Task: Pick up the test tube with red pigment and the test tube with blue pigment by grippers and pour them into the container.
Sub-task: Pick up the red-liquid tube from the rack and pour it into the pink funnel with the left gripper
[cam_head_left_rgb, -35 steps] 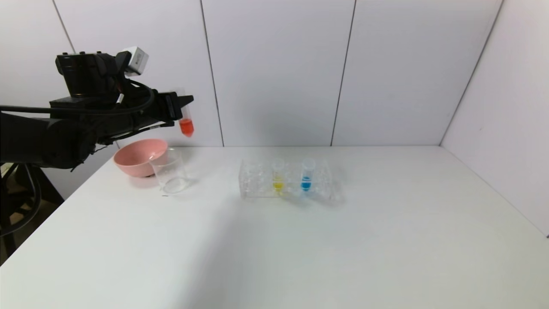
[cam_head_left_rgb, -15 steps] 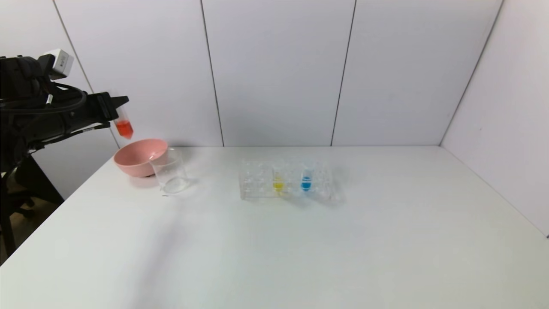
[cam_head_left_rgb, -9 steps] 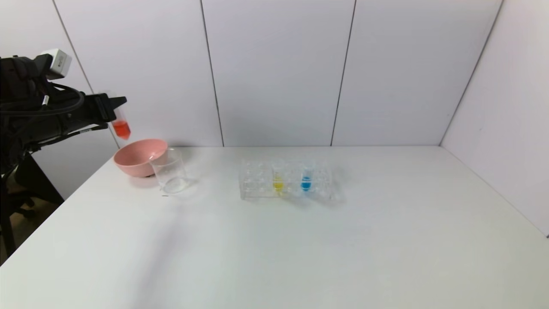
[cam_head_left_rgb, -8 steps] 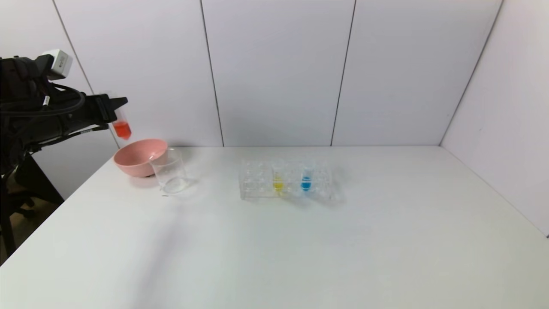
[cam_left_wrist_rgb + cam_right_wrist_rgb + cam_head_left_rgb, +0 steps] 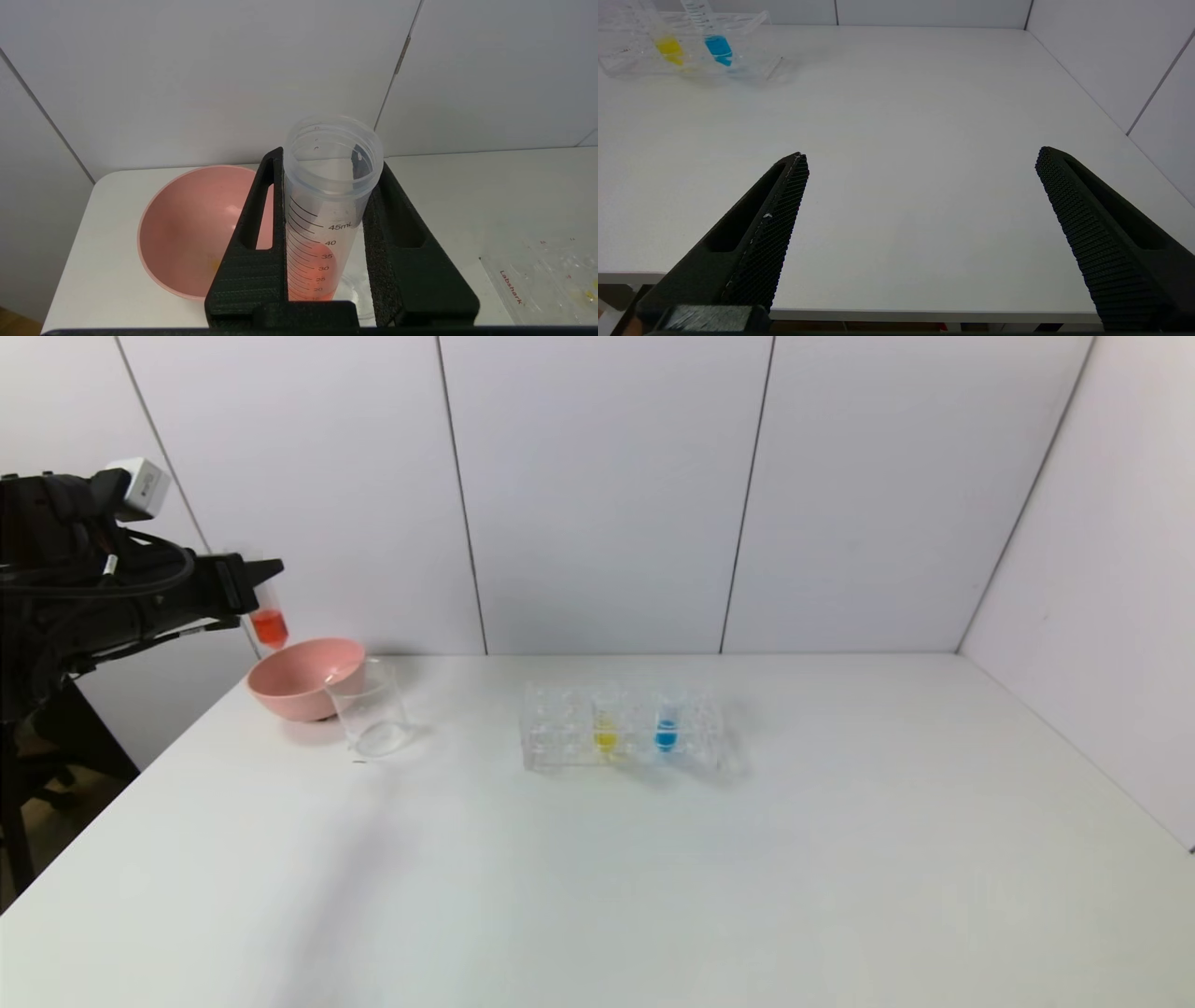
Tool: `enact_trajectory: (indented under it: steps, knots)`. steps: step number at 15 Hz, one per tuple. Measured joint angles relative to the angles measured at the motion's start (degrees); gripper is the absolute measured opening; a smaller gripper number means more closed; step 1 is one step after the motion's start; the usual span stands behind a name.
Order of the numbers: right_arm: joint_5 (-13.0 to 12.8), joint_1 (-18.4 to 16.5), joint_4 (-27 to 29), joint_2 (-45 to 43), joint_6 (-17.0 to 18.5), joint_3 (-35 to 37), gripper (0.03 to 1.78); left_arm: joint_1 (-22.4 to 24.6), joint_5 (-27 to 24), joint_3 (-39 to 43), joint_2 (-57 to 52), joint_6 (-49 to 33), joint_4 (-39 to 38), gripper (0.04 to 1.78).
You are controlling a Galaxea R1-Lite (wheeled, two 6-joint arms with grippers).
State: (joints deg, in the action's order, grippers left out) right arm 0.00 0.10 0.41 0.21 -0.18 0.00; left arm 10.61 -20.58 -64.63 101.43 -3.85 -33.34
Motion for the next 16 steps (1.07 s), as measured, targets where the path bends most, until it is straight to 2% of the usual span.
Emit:
enact_trajectory:
  steps: [9, 16]
  knots:
    - [0.0, 0.0, 0.0, 0.0, 0.0, 0.0, 1.77, 0.3, 0.4, 0.0, -0.4, 0.5, -0.9, 0.48]
    - [0.0, 0.0, 0.0, -0.1, 0.0, 0.0, 1.77, 0.7, 0.4, 1.5, -0.6, 7.0, -0.9, 0.48]
